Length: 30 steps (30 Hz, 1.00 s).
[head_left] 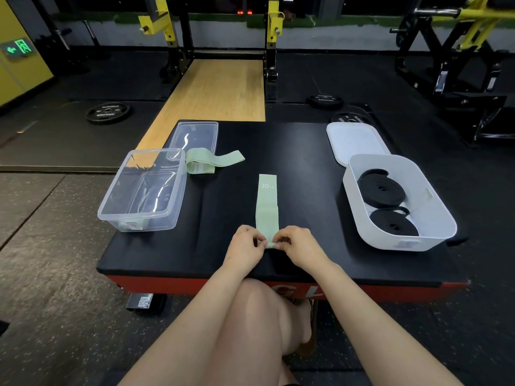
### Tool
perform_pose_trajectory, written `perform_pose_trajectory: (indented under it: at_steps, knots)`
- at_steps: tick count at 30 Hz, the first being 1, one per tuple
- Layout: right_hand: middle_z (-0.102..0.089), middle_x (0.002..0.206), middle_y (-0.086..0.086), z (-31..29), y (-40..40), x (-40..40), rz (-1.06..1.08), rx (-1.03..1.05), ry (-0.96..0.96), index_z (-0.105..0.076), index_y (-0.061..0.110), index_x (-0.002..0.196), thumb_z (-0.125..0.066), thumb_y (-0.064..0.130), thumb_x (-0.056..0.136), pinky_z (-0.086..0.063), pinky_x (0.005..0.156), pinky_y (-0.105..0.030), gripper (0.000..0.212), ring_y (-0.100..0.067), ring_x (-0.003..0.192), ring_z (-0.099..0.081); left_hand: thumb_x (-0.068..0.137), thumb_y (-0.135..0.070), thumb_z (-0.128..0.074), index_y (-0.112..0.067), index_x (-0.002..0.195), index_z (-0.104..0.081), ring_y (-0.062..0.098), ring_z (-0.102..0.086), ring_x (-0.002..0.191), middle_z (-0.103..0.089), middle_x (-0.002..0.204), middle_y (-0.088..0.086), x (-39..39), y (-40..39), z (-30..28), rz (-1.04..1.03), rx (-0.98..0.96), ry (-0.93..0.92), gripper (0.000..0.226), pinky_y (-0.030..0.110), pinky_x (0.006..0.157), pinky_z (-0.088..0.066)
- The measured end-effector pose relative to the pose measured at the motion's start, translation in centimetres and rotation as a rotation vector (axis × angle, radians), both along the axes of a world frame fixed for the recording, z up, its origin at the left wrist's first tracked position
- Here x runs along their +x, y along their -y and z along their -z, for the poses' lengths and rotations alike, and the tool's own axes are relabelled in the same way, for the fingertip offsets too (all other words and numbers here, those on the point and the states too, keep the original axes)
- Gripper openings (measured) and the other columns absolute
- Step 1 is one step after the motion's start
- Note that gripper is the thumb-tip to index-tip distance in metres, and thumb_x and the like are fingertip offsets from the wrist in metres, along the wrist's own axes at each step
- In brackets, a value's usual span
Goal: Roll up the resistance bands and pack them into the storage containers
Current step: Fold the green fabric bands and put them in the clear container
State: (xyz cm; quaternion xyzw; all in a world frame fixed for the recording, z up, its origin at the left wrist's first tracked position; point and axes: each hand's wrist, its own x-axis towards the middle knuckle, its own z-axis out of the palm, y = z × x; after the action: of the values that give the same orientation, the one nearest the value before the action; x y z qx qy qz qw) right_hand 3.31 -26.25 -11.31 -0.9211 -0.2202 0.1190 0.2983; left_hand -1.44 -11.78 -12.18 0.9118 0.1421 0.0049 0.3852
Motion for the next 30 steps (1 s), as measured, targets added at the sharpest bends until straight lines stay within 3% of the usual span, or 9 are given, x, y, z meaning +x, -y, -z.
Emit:
perform_pose_trajectory:
  at_steps: [4,8,11,13,17,20,22,26,30]
  knots:
    - [-0.059,0.097,0.006,-0.2,-0.2,0.2,0.001,0.001,-0.039,-0.071,0.014,0.1,-0.064,0.015,0.089,-0.046,0.086,-0.025,0.013,-0.015,0.094,-0.058,0.092,-0.014,-0.054,-0.014,0.107,-0.065,0.01,-0.053,0.097,-0.051,0.122,0.001,1.2,0.0,-0.2,-0.071,-0.136,0.025,0.019,0.018,0.082,-0.038]
    - [-0.062,0.102,0.003,-0.3,-0.2,0.2,0.011,0.008,-0.066,-0.071,0.014,0.1,-0.065,0.014,0.088,-0.046,0.087,-0.025,0.014,-0.015,0.096,-0.059,0.09,-0.02,-0.059,-0.014,0.116,-0.057,0.019,-0.061,0.095,-0.063,0.117,0.006,3.6,-0.2,-0.8,-0.259,-0.347,-0.003,0.027,0.035,0.084,-0.052]
    - [-0.064,0.105,0.0,-0.4,-0.2,0.5,0.013,0.002,-0.096,-0.071,0.014,0.1,-0.066,0.014,0.087,-0.047,0.087,-0.026,0.014,-0.017,0.096,-0.06,0.089,-0.026,-0.061,-0.01,0.118,-0.053,0.011,-0.06,0.067,-0.066,0.103,0.012,5.1,-0.3,-1.5,-0.374,-0.44,-0.074,0.034,0.027,0.054,-0.052]
    - [-0.066,0.104,0.0,-0.4,-0.3,0.9,0.01,-0.002,-0.113,-0.072,0.014,0.098,-0.067,0.014,0.086,-0.047,0.084,-0.024,0.013,-0.017,0.094,-0.061,0.087,-0.032,-0.064,-0.008,0.118,-0.053,0.009,-0.059,0.064,-0.065,0.101,0.012,5.9,-0.6,-1.7,-0.39,-0.442,-0.112,0.04,0.023,0.049,-0.048]
    - [-0.069,0.103,0.001,-0.5,-0.3,1.4,-0.012,-0.016,-0.146,-0.073,0.015,0.095,-0.069,0.015,0.085,-0.047,0.082,-0.021,0.01,-0.015,0.092,-0.062,0.082,-0.039,-0.068,-0.013,0.113,-0.059,0.018,-0.066,0.081,-0.062,0.076,-0.001,7.0,-0.8,-1.9,-0.383,-0.393,-0.19,0.041,0.031,0.072,-0.053]
    - [-0.068,0.103,0.001,-0.5,-0.3,1.7,-0.013,-0.029,-0.159,-0.073,0.017,0.093,-0.069,0.015,0.085,-0.046,0.08,-0.021,0.009,-0.015,0.091,-0.062,0.081,-0.033,-0.07,-0.019,0.105,-0.063,0.012,-0.064,0.072,-0.061,0.065,-0.005,7.8,-1.1,-1.8,-0.388,-0.352,-0.19,0.029,0.031,0.082,-0.051]
    - [-0.068,0.103,0.0,-0.5,-0.4,1.8,-0.015,-0.027,-0.164,-0.073,0.016,0.093,-0.069,0.015,0.085,-0.046,0.08,-0.02,0.009,-0.015,0.091,-0.062,0.081,-0.027,-0.069,-0.021,0.099,-0.063,0.009,-0.063,0.065,-0.065,0.071,-0.005,8.1,-1.2,-1.8,-0.39,-0.331,-0.174,0.02,0.028,0.078,-0.049]
    - [-0.068,0.103,0.0,-0.4,-0.4,2.0,-0.027,-0.03,-0.166,-0.073,0.016,0.094,-0.069,0.015,0.085,-0.044,0.078,-0.019,0.009,-0.014,0.089,-0.061,0.084,-0.02,-0.066,-0.024,0.097,-0.061,0.015,-0.064,0.091,-0.069,0.097,-0.008,8.1,-0.9,-1.4,-0.36,-0.169,-0.107,0.014,0.028,0.072,-0.045]
    - [-0.069,0.1,0.0,-0.4,-0.4,2.1,-0.025,-0.032,-0.166,-0.072,0.015,0.091,-0.07,0.014,0.084,-0.044,0.077,-0.02,0.008,-0.014,0.086,-0.061,0.088,-0.015,-0.057,-0.021,0.103,-0.056,0.019,-0.054,0.103,-0.066,0.103,-0.005,8.1,-0.3,-0.5,-0.323,0.036,-0.034,0.017,0.033,0.084,-0.041]
